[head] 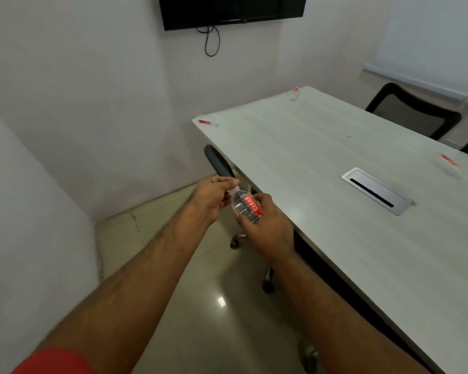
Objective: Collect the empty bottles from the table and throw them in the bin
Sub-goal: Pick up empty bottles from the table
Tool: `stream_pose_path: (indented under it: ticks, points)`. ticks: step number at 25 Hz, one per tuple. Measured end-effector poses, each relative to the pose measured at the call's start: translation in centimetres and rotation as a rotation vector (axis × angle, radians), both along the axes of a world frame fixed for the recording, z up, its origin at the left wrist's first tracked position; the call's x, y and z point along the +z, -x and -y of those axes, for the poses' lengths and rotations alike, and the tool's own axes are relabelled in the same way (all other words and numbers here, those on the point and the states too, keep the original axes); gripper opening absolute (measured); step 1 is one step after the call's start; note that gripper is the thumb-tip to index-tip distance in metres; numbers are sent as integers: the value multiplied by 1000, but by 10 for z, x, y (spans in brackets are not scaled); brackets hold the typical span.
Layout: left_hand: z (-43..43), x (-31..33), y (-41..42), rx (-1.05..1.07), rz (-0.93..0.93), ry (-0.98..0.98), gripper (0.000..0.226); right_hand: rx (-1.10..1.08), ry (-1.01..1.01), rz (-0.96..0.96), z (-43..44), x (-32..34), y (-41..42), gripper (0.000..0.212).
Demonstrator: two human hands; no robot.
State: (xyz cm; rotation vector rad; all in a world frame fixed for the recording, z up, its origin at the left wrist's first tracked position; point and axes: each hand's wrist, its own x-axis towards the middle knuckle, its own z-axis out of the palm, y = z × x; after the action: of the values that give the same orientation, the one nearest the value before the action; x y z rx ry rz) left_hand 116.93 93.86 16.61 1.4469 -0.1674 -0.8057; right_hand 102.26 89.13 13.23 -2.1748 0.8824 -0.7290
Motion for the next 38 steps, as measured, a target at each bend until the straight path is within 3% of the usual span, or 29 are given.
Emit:
stream_pose_path:
  ticks: [2, 6, 8, 10, 14, 16, 18, 20, 22, 24, 26, 29, 31, 35, 38]
  points:
    - [-15, 3, -30, 41, -32, 40, 5, 24, -74, 4, -10, -1, -35, 53]
    - [-44, 4, -101, -110, -123, 180, 16, 193, -914, 210, -24, 11, -111, 45]
    - [-46, 1, -139, -167, -103, 241, 21, 265, -1068, 233, -20, 12, -144, 46]
    - [-37, -3, -178, -194, -44, 223, 20, 257, -986, 210, -11, 7, -181, 42]
    - [8, -12, -249, -102, 129, 89, 13, 77, -228, -35, 23, -1, -260, 37]
    - [40, -15, -287, -54, 92, 106, 11, 60, -156, -57, 51, -5, -304, 42]
    - [74, -14, -331, -58, -47, 130, 11, 95, -334, 49, 91, -10, -349, 41]
    - [96, -14, -364, -105, -153, 182, 12, 179, -666, 183, 126, -8, -377, 39]
    - [120, -14, -395, -158, -215, 262, 15, 294, -1038, 219, 161, -4, -405, 38]
    - [140, -19, -418, -189, -248, 322, 17, 370, -1254, 207, 187, -3, -424, 39]
    - [164, -24, -438, -196, -238, 297, 17, 336, -1247, 191, 206, -8, -444, 39]
    - [204, -33, -470, -182, -146, 168, 19, 197, -888, 181, 233, -24, -478, 40]
    - [232, -42, -495, -211, -183, 174, 18, 144, -794, 178, 254, -35, -501, 40]
    - [278, -66, -559, -300, -346, 229, 18, 107, -1052, 170, 296, -51, -551, 45]
    - [316, -94, -612, -353, -325, 158, 15, 26, -1185, 162, 322, -69, -597, 45]
